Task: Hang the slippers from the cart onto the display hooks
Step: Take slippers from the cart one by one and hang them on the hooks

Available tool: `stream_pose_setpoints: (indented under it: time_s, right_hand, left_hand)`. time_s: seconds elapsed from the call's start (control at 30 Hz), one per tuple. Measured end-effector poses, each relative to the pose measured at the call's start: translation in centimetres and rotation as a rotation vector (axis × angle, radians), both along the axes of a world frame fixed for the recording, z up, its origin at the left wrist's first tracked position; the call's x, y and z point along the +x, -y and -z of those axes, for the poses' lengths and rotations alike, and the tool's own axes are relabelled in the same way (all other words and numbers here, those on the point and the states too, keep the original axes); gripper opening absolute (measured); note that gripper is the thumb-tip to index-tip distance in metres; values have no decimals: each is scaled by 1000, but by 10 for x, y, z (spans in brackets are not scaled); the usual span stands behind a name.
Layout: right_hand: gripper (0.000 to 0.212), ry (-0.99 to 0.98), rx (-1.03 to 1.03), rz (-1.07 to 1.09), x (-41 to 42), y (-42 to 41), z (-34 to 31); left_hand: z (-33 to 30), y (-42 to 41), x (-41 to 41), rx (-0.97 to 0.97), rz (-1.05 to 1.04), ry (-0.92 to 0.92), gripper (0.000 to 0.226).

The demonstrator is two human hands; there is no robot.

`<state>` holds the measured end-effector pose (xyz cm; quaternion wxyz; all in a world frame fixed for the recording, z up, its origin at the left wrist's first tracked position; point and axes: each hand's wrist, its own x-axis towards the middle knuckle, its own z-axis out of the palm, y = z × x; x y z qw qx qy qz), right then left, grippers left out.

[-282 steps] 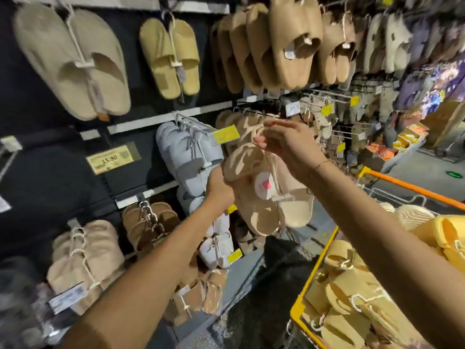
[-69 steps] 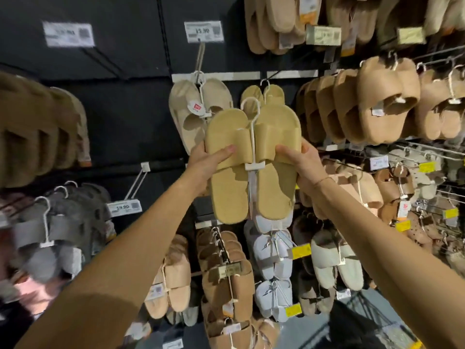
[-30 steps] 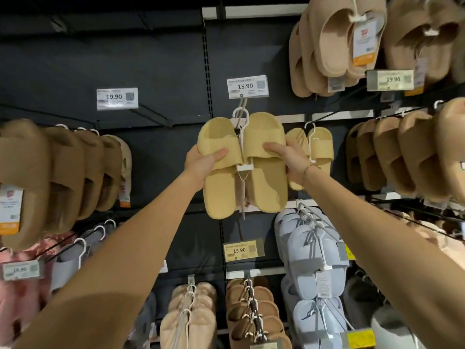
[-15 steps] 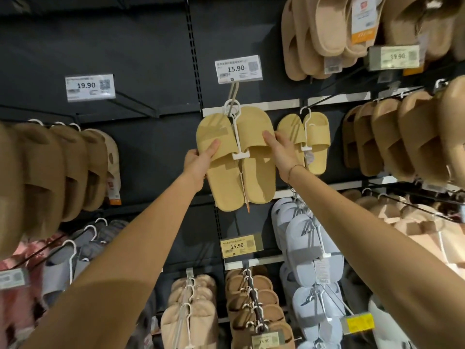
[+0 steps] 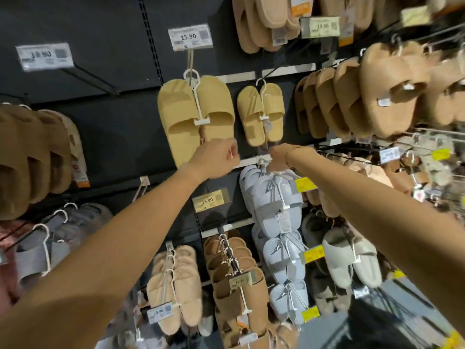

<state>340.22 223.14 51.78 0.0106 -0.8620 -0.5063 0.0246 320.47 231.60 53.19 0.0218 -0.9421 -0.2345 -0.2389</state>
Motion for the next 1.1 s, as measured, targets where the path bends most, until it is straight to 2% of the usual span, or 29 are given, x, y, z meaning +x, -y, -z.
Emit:
stream_pose_setpoints:
  time_s: [0.1, 0.17, 0.2, 0.27, 0.33, 0.37, 0.43, 0.5, 0.6, 0.9, 1.1]
  right_hand:
    - [44, 42, -152, 64, 12, 48, 17]
    - [45, 24, -123, 155, 22, 78, 32]
    - [39, 30, -94, 178, 35, 91, 43]
    - [33, -32, -33, 253, 118, 97, 102]
    - [43, -42, -11, 299, 158, 138, 141]
    - [41, -31, 33, 343, 158, 166, 149]
    - [41, 20, -9, 333, 91, 223, 120]
    - [43, 39, -30, 387, 70, 262, 116]
    - [44, 11, -66, 486, 78, 314, 137]
    - [46, -41, -168, 729, 94, 446, 182]
    - [45, -117, -142, 849, 108, 511, 214]
  left_hand:
    - [28, 28, 41, -106, 48, -515, 23]
    - [52, 44, 70, -120, 91, -643, 29]
    - [64, 52, 85, -122, 108, -654, 33]
    - [88, 70, 113, -127, 167, -639, 35]
    - [110, 90, 140, -138, 253, -619, 32]
    - [120, 102, 152, -145, 297, -611, 30]
    - [137, 126, 174, -146, 381, -599, 27]
    - [153, 154, 194, -144, 467, -593, 22]
    - [176, 196, 218, -125, 600, -593, 16]
    - [235, 318, 281, -102, 878, -668, 26]
    - [259, 376, 324, 49, 994, -633, 22]
